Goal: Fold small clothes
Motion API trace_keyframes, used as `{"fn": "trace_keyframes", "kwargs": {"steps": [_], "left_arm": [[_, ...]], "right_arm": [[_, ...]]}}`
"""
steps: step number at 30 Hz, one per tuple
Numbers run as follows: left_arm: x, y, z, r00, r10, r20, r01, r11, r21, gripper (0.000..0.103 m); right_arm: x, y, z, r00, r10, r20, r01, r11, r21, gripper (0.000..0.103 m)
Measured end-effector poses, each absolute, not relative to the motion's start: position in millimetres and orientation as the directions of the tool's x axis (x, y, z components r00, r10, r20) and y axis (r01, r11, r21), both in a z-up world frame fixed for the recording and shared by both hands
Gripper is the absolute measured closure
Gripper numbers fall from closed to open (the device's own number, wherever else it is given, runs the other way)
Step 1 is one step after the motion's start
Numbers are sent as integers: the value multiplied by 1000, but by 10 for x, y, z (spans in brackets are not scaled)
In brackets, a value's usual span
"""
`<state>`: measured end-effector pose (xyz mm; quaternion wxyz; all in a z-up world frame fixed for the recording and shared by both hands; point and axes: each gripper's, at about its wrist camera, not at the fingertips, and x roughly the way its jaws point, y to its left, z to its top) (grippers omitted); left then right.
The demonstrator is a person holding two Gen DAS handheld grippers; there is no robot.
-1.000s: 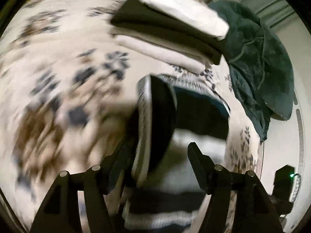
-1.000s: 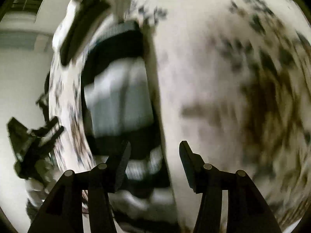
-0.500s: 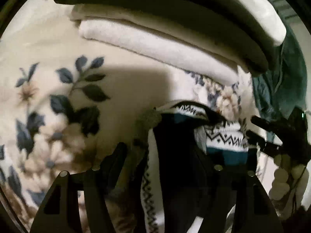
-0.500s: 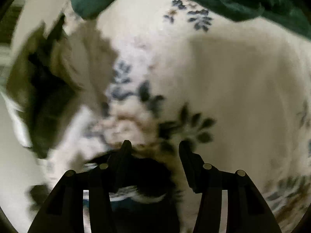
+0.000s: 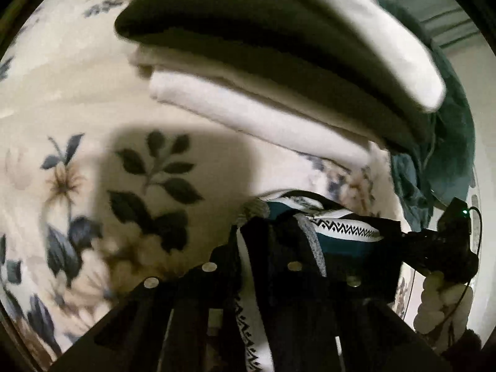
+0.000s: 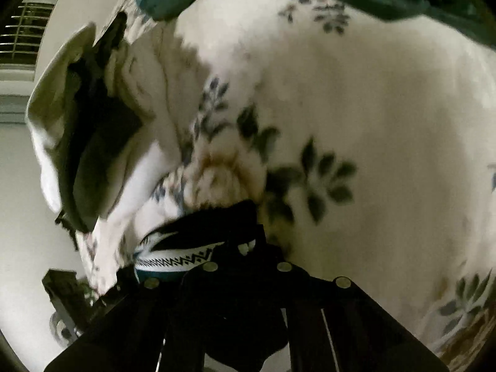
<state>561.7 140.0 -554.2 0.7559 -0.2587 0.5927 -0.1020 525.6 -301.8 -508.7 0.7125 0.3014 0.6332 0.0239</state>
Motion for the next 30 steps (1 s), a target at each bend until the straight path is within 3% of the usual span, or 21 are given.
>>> {"fn": "trace_keyframes", "kwargs": {"steps": [4,6,8,10,11,17,19,20,21,24,25,26,28,30], "left_arm": [[5675,1382,-5663,240,-475,-846,-163,840,-518,92],[5636,1396,-5599,233,-487,-842,-163,834,-528,88],[5523,1470,-5498,227,-530,-817,-161,807,-568,72],[5348,1533,-5409,233,-547,-804,-167,792,-587,50],[5223,1566,-5365,242,-559,-793,-173,780,-602,48],[4630,1375,-5389,160,-607,-779,-166,761,-627,48],[4525,1292,-5434,152,-571,-807,-149,794,-590,52],[4489,1255,-5446,163,-556,-815,-134,806,-577,76],[4477,1235,-5458,168,-545,-821,-123,815,-566,87],[4503,1229,-5460,190,-509,-839,-109,839,-534,92],[4526,1225,-5444,192,-500,-844,-104,845,-524,93],[4546,1218,-5431,193,-495,-847,-100,849,-518,94],[4573,1202,-5399,192,-477,-858,-90,862,-500,94],[4548,1207,-5420,193,-467,-863,-89,867,-490,94]], "right_arm": [[5441,-2906,-5345,133,375,-917,342,852,398,95],[5441,-2929,-5378,91,413,-906,350,839,417,88],[5285,-3034,-5244,96,467,-879,336,816,470,61],[5012,-3181,-5086,112,489,-865,311,810,498,51],[4832,-3247,-5028,107,488,-866,305,813,496,51],[3664,-3433,-5286,-40,530,-847,375,793,479,51],[3330,-3367,-5461,-83,547,-833,399,784,475,51],[3128,-3337,-5531,-100,567,-818,416,770,483,51],[3012,-3283,-5587,-110,580,-807,422,762,490,51],[2616,-3161,-5689,-141,611,-779,432,746,507,51],[2499,-3105,-5736,-155,621,-769,434,742,511,53],[2391,-3051,-5771,-163,622,-766,428,744,513,73],[2244,-2959,-5820,-184,590,-786,406,774,486,97],[2123,-3003,-5770,-142,550,-823,405,791,459,98]]}}
